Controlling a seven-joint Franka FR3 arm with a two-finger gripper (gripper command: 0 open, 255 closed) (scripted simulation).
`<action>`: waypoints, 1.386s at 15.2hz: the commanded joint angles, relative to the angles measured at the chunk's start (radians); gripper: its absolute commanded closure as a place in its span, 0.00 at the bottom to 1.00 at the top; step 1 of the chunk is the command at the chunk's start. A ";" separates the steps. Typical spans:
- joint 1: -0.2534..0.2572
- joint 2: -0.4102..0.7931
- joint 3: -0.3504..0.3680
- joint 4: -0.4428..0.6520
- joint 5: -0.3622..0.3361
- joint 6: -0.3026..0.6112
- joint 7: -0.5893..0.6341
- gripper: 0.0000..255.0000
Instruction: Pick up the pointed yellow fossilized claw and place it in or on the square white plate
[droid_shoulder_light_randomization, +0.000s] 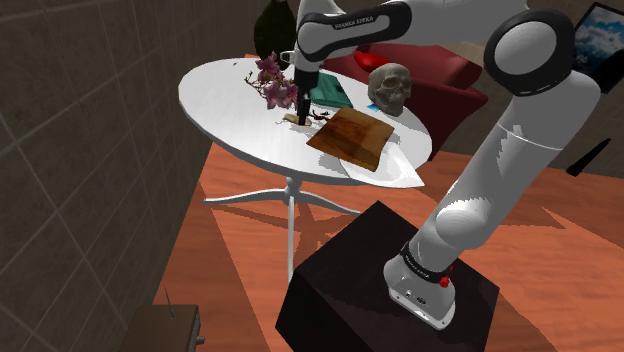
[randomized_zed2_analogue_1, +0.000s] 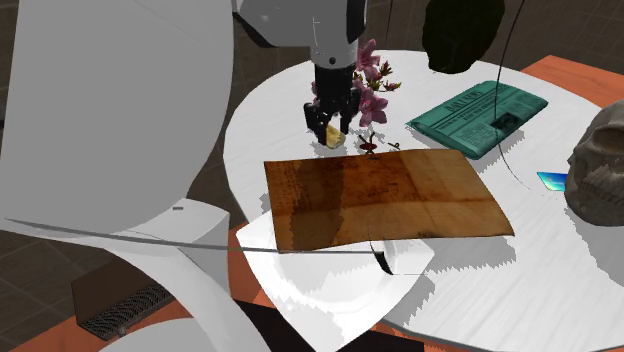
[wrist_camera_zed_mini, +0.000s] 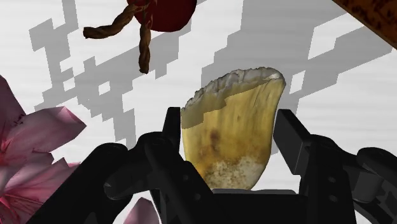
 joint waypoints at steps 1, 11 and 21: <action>0.000 -0.007 0.000 0.019 0.001 -0.026 -0.002 1.00; 0.000 -0.029 0.000 0.128 0.003 -0.157 -0.009 1.00; -0.009 -0.274 -0.010 -0.088 -0.002 -0.185 -0.029 1.00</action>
